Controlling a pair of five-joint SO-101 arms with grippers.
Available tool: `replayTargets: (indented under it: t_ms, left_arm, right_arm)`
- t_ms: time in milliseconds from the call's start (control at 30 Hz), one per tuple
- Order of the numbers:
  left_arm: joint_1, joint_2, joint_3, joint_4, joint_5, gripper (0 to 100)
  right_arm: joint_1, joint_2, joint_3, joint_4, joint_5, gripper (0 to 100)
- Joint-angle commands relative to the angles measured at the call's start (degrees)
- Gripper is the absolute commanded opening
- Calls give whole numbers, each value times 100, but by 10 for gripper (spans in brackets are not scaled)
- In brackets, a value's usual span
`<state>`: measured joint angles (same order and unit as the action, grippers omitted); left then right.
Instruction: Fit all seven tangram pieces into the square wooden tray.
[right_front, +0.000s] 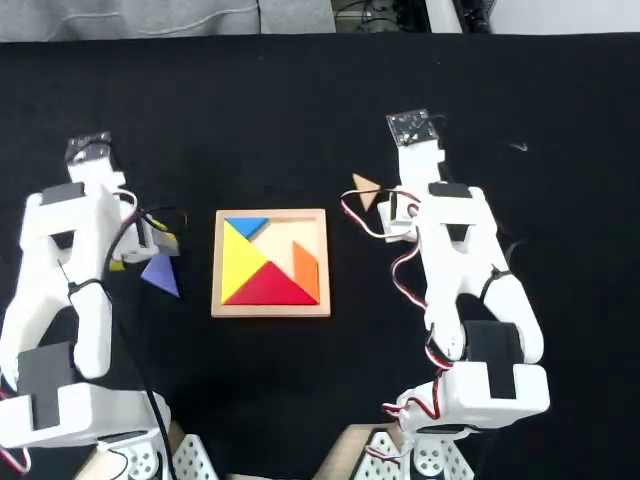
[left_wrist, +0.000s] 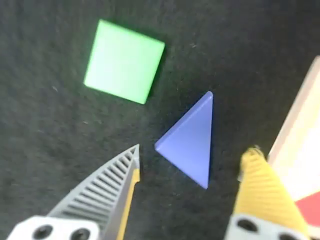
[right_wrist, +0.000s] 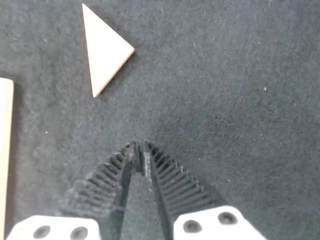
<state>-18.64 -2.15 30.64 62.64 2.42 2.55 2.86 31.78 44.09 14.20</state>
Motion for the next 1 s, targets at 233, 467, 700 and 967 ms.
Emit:
replayTargets:
  t_ms: [233, 467, 700, 967]
  left_arm:
    - [-1068, -308, -224, 519, -774, 328]
    - [-558, -18, -251, 571, -730, 328]
    - [-4, 1046, -655, -193, 79, 329]
    - [-4, 1512, -963, -255, 62, 327]
  right_arm:
    - [26, -31, -295, -53, 18, 12]
    - [-88, -40, -286, -53, 26, 12]
    - [-62, -31, -286, -53, 26, 12]
    - [-79, -31, -286, -53, 62, 12]
